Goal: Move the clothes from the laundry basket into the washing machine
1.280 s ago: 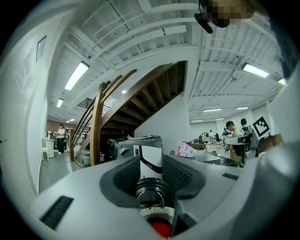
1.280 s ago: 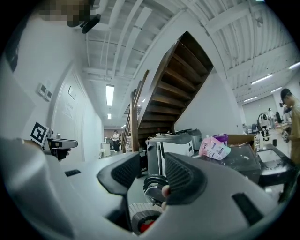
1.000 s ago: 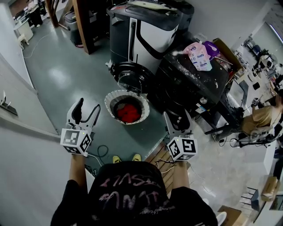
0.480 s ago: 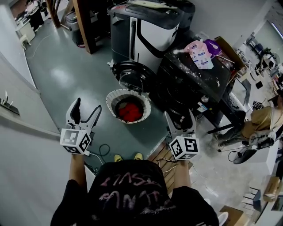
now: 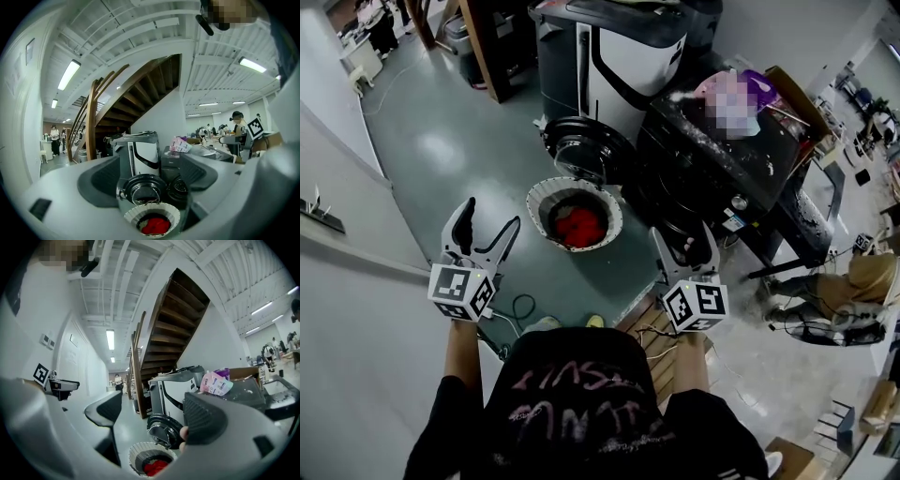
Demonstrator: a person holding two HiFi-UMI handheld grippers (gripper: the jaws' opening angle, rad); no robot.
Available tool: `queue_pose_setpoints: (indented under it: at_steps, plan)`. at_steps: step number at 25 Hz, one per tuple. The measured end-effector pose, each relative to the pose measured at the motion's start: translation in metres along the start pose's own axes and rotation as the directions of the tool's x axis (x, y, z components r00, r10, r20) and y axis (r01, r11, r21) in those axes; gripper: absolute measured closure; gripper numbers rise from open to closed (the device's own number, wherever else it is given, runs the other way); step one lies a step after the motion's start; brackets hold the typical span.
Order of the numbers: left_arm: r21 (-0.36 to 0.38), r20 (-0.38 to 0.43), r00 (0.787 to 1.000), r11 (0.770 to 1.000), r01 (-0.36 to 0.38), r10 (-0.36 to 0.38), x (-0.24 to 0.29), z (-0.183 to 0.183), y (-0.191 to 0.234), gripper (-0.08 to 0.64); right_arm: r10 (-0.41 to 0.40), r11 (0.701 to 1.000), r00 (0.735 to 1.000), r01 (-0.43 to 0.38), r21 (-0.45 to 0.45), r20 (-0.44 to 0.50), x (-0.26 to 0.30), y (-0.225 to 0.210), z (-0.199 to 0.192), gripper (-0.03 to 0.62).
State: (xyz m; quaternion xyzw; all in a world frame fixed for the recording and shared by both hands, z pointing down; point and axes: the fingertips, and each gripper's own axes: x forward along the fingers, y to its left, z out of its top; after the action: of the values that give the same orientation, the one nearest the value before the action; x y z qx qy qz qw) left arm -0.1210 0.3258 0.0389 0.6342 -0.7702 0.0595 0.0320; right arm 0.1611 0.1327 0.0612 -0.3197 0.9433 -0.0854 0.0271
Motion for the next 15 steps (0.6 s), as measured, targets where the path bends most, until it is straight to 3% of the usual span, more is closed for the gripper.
queue_pose_setpoints:
  at_steps: [6, 15]
  plan:
    - [0.016, -0.024, 1.0, 1.0, 0.0, 0.0, 0.007, -0.007, -0.016, 0.166, 0.023, 1.0, 1.0, -0.023, 0.004, -0.014, 0.001, -0.018, -0.006, 0.172]
    - [-0.022, -0.028, 0.999, 1.0, 0.018, -0.019, 0.049, -0.013, 0.004, 0.166, 0.005, 1.0, 1.0, -0.004, 0.017, -0.027, 0.033, -0.032, -0.012, 0.172]
